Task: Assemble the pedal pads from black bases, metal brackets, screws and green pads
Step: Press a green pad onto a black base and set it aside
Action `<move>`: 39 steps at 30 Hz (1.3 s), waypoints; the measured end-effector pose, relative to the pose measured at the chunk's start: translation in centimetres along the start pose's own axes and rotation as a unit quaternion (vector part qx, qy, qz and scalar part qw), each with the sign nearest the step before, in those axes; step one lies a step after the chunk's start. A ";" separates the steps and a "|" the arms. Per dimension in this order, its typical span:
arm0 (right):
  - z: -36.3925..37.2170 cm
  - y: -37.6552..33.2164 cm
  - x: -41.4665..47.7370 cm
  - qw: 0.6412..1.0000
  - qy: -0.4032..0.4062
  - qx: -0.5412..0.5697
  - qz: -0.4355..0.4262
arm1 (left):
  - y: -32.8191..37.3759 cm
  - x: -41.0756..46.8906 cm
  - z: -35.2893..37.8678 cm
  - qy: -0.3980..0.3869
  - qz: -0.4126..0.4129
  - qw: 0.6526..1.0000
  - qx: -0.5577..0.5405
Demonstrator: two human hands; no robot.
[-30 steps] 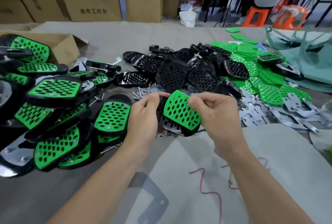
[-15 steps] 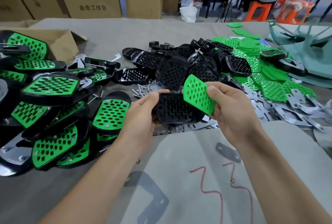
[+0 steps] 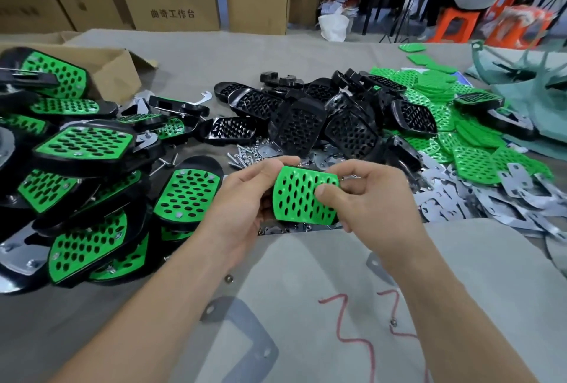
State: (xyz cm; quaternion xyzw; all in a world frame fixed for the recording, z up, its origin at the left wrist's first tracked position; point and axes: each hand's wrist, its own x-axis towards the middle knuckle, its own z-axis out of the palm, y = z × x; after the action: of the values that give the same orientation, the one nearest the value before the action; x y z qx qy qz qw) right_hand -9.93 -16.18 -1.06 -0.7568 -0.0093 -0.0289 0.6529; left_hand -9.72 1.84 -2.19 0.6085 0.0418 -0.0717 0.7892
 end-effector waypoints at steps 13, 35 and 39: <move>0.5 -0.3 0.0 0.984 0.090 -0.149 0.035 | -0.7 0.5 -0.5 -0.063 0.024 0.997 -0.023; -1.7 0.2 0.1 0.992 0.101 0.061 0.042 | 0.2 0.4 -0.6 -0.048 -0.024 0.993 -0.109; -1.8 -0.2 -0.3 0.978 -0.077 0.172 0.094 | 0.2 0.2 -0.4 -0.073 -0.023 0.987 -0.142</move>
State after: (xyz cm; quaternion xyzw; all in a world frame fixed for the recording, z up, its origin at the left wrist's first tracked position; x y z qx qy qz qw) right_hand -10.25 -17.93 -0.61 -0.6303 0.0068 0.0925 0.7708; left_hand -9.45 2.24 -2.08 0.4821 0.0073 -0.1274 0.8668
